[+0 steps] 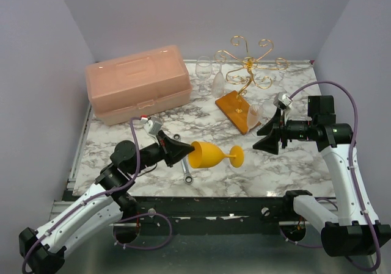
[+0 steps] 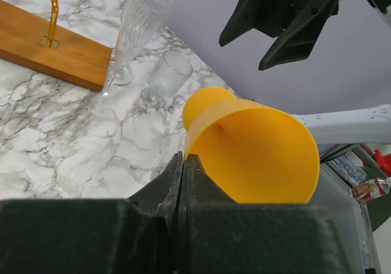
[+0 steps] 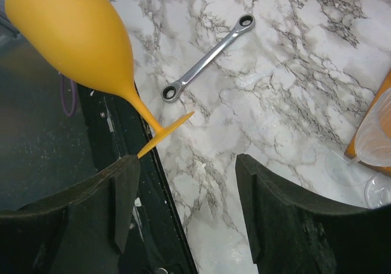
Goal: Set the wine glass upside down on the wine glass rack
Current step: Turn the wine glass upside down at the wine rack.
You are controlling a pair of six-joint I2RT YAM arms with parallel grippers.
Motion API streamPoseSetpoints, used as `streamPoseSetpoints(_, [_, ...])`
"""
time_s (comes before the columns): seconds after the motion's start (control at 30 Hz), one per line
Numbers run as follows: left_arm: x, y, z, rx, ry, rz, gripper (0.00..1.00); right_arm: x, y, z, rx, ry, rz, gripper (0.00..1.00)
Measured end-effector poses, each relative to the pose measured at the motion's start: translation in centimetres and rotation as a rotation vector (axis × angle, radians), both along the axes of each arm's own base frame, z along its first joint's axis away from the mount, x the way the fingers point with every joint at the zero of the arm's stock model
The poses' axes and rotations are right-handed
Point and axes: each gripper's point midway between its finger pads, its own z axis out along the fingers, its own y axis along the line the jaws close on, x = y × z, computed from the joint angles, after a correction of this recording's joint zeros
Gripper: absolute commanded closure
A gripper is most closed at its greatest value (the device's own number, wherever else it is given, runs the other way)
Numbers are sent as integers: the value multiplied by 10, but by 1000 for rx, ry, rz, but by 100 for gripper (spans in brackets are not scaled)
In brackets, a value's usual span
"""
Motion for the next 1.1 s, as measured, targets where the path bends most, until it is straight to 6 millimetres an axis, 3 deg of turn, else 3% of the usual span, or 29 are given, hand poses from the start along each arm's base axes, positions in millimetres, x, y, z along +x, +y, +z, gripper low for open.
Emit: streamPoseSetpoints(1.1, [-5, -14, 19, -105, -46, 63, 100, 0, 4, 11, 54, 66, -33, 29])
